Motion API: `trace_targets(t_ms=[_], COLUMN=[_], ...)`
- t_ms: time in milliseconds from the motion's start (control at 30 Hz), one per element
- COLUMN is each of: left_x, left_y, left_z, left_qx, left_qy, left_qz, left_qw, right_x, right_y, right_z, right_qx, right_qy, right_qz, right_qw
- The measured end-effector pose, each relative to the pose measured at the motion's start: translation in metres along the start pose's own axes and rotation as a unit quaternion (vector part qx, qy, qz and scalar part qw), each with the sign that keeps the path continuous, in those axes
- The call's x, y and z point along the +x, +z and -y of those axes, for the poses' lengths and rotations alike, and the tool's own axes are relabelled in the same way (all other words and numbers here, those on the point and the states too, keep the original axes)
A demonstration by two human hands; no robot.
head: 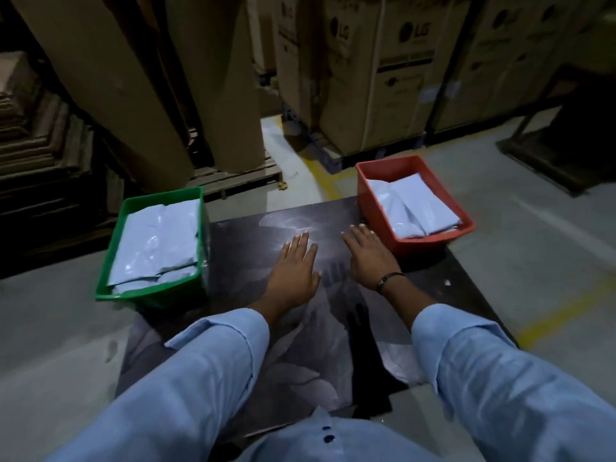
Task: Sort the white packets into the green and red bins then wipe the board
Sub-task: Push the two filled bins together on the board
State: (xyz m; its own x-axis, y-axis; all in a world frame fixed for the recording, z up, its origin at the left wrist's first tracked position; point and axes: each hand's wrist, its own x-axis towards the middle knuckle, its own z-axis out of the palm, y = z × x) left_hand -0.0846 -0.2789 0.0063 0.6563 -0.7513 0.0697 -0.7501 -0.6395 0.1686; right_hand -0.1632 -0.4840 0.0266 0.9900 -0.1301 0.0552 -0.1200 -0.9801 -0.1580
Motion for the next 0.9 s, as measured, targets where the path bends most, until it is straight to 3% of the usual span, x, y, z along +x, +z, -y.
trace_targets(t_ms=[167,467,733,900], left_x=[0.050,0.113,0.128,0.123], left_y=[0.009,0.037,0.044,0.042], left_z=[-0.066,-0.149,-0.154,-0.135], left_qx=[-0.015,-0.036,-0.036,-0.019], left_qy=[0.040,0.109,0.162,0.165], left_qz=[-0.004,0.003,0.001,-0.016], left_qw=[0.999,0.993,0.986,0.986], right_x=[-0.023,-0.055,-0.053,-0.044], right_y=[-0.016,-0.023,-0.017,-0.011], right_z=[-0.083,-0.191,-0.208,-0.194], right_qx=[-0.008,-0.023,0.007,-0.014], right_qy=[0.081,0.198,0.219,0.187], right_qz=[-0.044,-0.018,0.009,0.018], right_qw=[0.996,0.980,0.976,0.982])
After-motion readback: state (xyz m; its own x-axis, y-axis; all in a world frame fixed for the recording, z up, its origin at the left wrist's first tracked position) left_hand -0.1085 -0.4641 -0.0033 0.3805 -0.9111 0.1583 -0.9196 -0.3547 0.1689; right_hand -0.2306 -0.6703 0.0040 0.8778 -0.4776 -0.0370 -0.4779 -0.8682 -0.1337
